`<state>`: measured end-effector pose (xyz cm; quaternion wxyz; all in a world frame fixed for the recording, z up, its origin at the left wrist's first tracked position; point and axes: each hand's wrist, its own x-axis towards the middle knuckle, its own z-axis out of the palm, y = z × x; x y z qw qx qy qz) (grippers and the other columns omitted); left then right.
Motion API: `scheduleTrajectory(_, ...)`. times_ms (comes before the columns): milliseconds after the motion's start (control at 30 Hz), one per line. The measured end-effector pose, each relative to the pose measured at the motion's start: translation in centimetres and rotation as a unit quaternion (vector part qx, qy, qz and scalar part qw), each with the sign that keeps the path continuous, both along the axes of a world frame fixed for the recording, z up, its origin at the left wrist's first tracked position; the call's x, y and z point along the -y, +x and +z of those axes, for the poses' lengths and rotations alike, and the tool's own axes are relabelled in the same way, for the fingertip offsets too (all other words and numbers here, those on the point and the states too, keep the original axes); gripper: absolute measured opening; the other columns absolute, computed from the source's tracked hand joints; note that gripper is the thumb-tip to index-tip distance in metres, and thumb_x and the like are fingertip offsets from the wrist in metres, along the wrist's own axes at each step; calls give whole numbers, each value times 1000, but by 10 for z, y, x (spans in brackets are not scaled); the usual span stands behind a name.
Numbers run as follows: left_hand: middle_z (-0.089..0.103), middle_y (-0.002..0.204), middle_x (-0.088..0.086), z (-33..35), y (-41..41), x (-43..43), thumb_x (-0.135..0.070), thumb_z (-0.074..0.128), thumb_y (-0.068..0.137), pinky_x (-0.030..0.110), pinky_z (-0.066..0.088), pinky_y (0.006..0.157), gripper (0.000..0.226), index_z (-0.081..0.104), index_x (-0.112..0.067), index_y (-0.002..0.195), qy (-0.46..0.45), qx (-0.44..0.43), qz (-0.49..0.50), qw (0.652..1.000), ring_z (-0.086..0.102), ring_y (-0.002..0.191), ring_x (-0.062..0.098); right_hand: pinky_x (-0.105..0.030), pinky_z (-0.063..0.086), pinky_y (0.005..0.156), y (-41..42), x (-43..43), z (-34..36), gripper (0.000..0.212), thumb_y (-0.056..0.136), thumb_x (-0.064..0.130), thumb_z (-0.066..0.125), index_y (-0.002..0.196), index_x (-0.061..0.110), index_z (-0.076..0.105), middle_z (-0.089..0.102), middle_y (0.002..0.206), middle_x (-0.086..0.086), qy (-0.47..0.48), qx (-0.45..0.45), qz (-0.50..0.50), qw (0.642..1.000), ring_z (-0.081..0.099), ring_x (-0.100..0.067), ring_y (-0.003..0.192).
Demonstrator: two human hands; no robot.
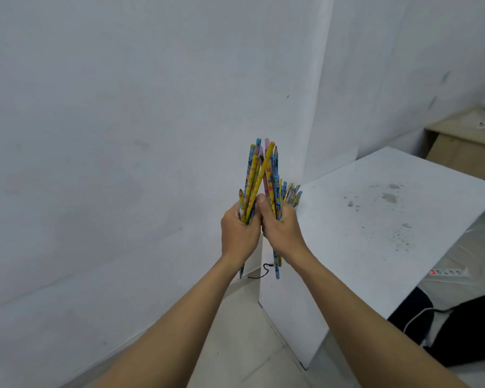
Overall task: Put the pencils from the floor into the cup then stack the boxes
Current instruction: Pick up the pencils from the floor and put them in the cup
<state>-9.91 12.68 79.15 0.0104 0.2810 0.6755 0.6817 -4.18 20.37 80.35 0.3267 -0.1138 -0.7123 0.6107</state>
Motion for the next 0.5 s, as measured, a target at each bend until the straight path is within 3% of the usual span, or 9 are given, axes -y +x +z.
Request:
scheduleTrajectory(133,66,60,-18,4,-24,-33,-39,61,89,10,44,48,18,66,-24,80,24,25,-30,999,61,56,-1,-21,39,48,-26,-28,2,54,86,68,50,82,16,65,53,55,11,0,-6,-51,999,49,-4,49)
scheduleTrajectory(267,65,61,-14,15,-59,-67,-42,60,90,12,44,48,25,68,-18,88,44,33,-41,998,60,54,0,-27,50,56,-59,-54,16,58,83,71,49,87,17,67,64,66,-1,18,-14,-96,995,62,-11,61)
scheduleTrajectory(400,68,68,-8,18,-100,-94,-45,59,89,18,50,52,28,67,-18,86,57,43,-46,996,66,61,5,-40,60,75,-100,-69,20,55,83,70,48,92,20,67,72,84,-7,5,-31,-159,987,72,-19,82)
scheduleTrajectory(500,70,71,-3,15,-119,-106,-43,62,88,21,55,56,23,66,-21,81,63,55,-49,995,69,66,9,-45,60,76,-122,-72,12,55,84,69,49,89,17,66,71,81,-6,-8,-35,-188,982,71,-20,81)
